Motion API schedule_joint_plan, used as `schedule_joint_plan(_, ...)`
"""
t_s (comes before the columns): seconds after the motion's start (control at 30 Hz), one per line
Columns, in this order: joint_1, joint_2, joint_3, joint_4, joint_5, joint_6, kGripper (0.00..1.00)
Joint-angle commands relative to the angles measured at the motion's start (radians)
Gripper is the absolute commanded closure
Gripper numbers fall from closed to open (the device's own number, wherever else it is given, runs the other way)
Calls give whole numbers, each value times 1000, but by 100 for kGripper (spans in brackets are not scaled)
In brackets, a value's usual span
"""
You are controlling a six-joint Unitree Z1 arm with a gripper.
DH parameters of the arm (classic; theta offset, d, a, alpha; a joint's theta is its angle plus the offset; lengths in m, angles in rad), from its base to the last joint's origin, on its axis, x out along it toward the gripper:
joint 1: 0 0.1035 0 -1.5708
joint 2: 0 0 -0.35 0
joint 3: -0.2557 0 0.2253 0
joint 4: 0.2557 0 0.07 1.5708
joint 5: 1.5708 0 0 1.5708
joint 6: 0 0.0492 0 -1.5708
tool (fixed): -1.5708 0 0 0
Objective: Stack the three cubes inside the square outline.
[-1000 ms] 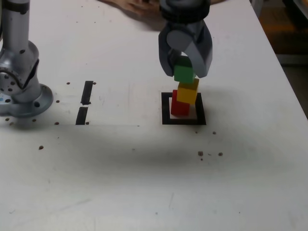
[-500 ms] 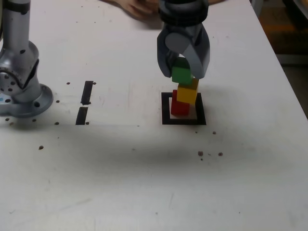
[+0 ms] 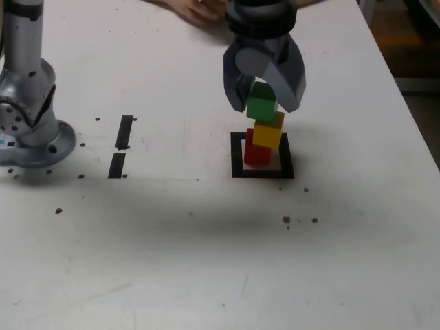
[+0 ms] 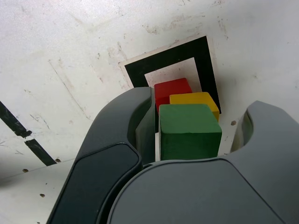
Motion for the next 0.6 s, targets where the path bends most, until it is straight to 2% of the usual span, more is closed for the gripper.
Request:
schedule_joint_plan(0.0, 2, -3, -5, 0, -1, -1, 22)
schedule_joint_plan(0.27, 1, -13, -5, 16, 0, -1, 9)
schedule_joint_plan(0.43, 2, -34, -9, 47, 4, -7, 6)
schedule_joint_plan(0.57, 2, -78, -15, 100, 24, -20, 3)
